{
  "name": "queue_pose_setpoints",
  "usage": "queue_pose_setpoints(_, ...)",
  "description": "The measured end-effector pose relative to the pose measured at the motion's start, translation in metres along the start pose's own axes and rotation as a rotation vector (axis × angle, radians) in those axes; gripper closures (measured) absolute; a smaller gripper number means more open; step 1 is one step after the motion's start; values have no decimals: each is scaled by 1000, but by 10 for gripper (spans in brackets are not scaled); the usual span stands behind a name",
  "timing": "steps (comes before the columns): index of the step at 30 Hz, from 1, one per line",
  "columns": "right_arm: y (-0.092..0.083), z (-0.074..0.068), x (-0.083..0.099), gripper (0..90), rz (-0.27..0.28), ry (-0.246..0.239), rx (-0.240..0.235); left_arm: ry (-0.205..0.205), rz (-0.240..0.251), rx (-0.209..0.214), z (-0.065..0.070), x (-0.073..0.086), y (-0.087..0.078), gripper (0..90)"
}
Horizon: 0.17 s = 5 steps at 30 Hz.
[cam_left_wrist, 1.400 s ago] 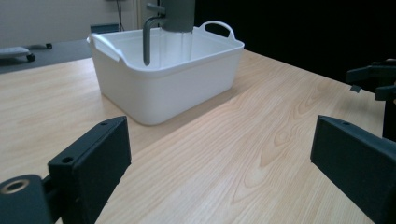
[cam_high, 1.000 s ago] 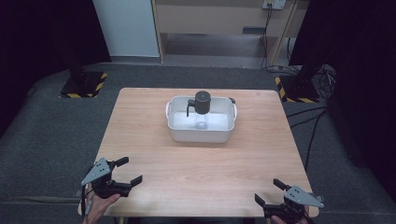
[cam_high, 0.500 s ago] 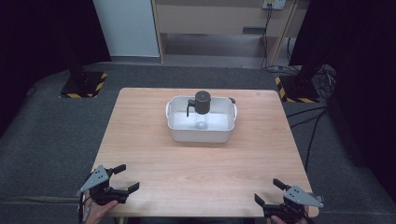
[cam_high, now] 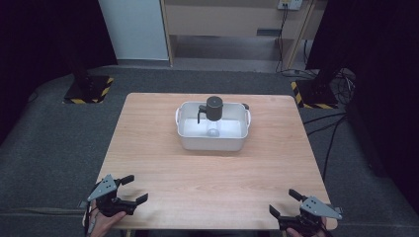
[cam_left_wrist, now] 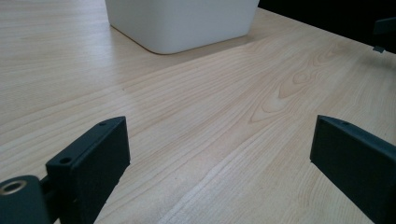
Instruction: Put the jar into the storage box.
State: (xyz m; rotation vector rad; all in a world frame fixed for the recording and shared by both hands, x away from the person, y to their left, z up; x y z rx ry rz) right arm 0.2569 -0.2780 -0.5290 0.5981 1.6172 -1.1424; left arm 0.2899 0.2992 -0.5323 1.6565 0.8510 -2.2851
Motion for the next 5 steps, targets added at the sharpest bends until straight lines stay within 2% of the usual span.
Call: queue_pose_setpoints(5, 0, 0, 0, 34, -1, 1, 0, -3, -4, 2, 0, 0, 0, 30)
Point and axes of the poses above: each handheld gripper's, and its own axes: y roughly forward along the jaws, x roughly out of its underside, z roughly to its right, the point moved 1 cm from there along y, roughly forward along the jaws, and after that the axes turned 10 degrees about x, right-handed, at the moved point
